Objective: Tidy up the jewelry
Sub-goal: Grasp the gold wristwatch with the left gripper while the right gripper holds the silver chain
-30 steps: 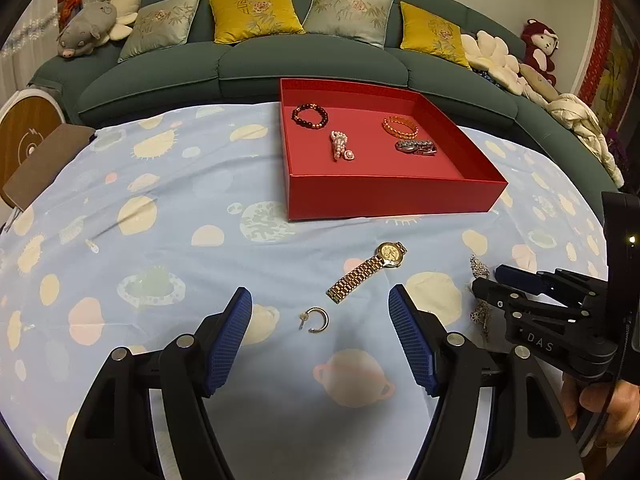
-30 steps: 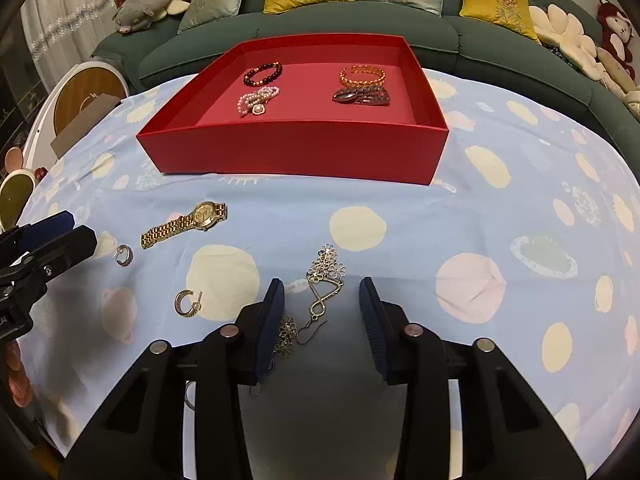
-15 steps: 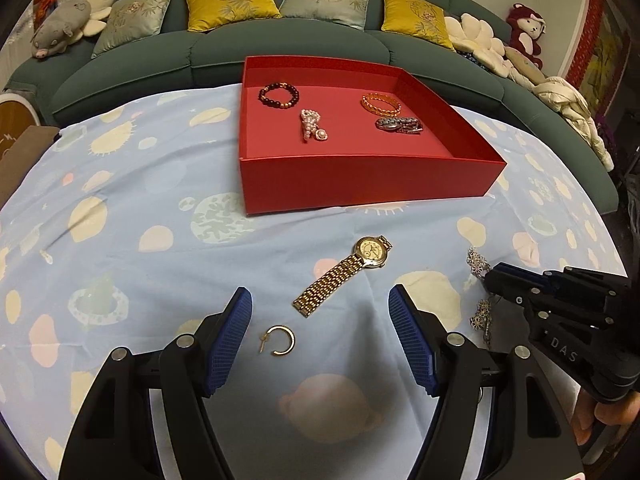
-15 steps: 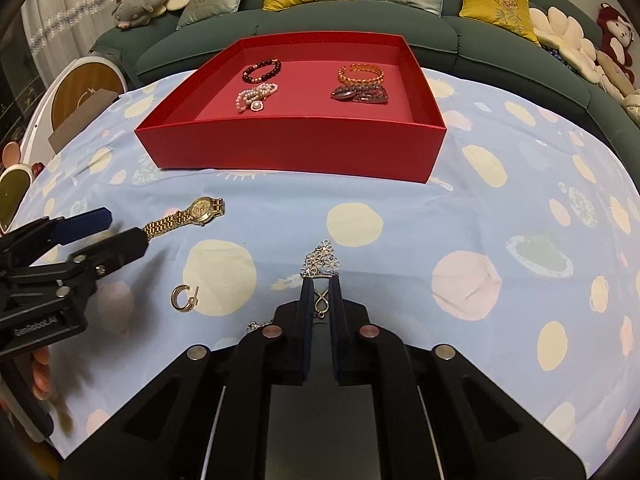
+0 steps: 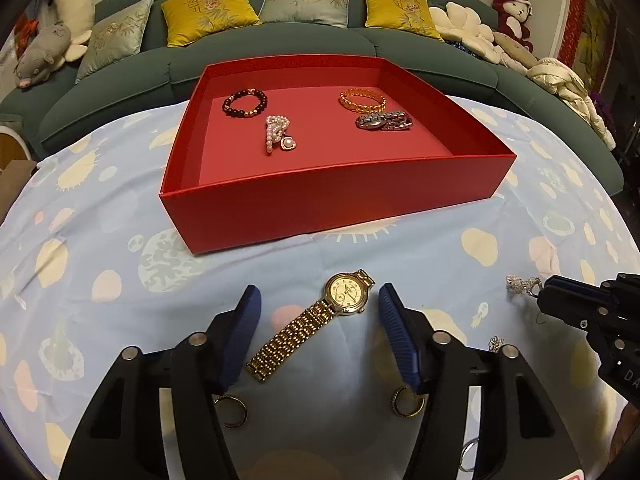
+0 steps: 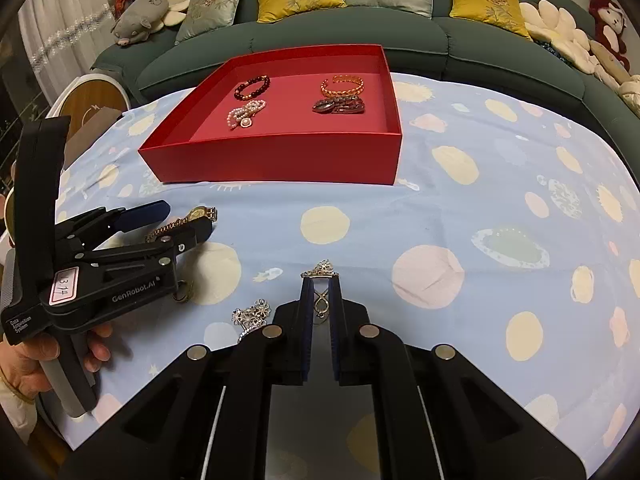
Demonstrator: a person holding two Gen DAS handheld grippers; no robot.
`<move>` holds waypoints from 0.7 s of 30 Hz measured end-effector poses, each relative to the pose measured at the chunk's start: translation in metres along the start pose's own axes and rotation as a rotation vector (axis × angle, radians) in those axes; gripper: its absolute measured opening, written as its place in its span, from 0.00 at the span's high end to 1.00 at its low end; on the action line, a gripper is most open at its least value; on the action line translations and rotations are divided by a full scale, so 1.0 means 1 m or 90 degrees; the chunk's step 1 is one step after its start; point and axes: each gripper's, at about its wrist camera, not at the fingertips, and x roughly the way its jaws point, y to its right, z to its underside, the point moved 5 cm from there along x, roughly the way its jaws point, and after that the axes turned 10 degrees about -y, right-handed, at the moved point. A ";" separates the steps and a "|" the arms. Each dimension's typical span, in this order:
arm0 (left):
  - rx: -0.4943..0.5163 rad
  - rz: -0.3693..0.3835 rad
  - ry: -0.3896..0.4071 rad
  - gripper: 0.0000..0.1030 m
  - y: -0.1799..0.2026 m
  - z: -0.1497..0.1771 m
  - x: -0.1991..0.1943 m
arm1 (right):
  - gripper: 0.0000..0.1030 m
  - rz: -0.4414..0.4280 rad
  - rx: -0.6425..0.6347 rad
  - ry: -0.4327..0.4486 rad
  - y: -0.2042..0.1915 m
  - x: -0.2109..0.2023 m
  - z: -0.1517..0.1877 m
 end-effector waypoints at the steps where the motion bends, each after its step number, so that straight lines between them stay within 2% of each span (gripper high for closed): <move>1: 0.000 -0.002 0.003 0.55 0.000 0.000 0.000 | 0.93 0.000 0.002 0.000 0.001 0.000 0.001; 4: -0.002 0.005 0.006 0.74 0.001 -0.001 -0.001 | 0.94 -0.001 0.005 0.001 0.003 -0.001 0.001; 5: 0.000 0.006 0.006 0.76 0.002 -0.001 -0.001 | 0.94 -0.002 0.006 0.001 0.003 -0.001 0.001; 13: -0.004 0.027 0.006 0.79 0.009 0.002 -0.011 | 0.94 -0.011 0.005 0.017 0.000 -0.011 -0.003; 21: -0.027 0.055 0.054 0.80 0.005 -0.006 -0.059 | 0.94 -0.031 0.009 0.067 -0.002 -0.038 -0.016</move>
